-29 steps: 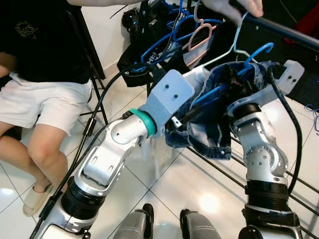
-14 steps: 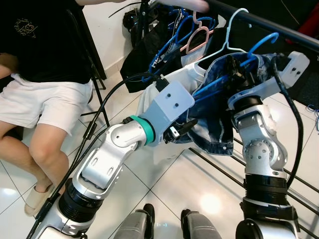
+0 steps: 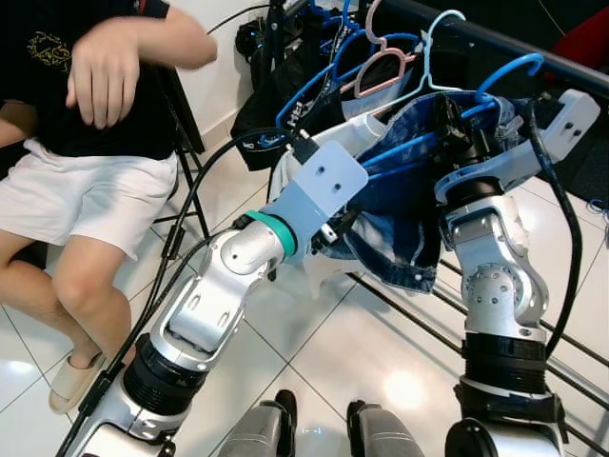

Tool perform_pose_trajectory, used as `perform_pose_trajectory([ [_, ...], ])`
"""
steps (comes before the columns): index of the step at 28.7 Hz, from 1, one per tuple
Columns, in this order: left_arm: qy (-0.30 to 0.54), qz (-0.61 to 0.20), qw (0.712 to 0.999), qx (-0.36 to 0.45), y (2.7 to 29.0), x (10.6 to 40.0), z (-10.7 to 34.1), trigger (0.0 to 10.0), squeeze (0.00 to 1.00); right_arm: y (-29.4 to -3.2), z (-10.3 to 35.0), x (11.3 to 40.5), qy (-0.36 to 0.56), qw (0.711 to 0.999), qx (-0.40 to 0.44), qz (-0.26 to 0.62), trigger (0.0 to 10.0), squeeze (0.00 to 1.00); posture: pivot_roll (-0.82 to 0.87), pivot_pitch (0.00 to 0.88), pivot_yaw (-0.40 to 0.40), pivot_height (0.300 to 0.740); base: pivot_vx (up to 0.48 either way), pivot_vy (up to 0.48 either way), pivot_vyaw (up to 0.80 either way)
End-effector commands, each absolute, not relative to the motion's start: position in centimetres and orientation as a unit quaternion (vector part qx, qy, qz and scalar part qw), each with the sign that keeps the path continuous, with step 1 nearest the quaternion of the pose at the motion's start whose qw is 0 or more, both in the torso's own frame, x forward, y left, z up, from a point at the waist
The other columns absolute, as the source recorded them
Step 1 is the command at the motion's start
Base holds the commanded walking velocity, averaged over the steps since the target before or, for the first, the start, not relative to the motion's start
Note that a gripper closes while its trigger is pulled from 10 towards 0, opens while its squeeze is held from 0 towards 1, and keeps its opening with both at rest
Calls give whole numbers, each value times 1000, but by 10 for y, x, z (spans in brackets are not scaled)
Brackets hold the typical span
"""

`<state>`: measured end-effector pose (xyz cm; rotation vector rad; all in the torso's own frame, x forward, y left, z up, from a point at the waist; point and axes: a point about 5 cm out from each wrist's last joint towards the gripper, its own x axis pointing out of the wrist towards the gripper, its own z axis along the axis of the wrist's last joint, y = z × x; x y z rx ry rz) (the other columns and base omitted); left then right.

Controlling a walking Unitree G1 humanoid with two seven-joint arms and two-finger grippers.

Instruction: Hang hanger

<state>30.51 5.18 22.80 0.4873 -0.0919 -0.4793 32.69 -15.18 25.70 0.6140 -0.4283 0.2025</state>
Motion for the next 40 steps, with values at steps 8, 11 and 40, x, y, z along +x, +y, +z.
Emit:
perform_pose_trajectory([
  [8,-49,-120,958,255,72,318,227,10000,0,-141,283,317,-256,908,304,132,10000,0,-66,103,118,740,0,0,0],
  [11,-52,-95,960,259,80,322,227,2941,0,-143,284,316,-257,908,304,132,10000,0,-70,102,123,740,0,0,0],
  [40,-44,-276,960,24,80,304,226,10000,0,-147,295,307,-276,908,280,143,10000,0,-70,115,136,740,0,0,0],
])
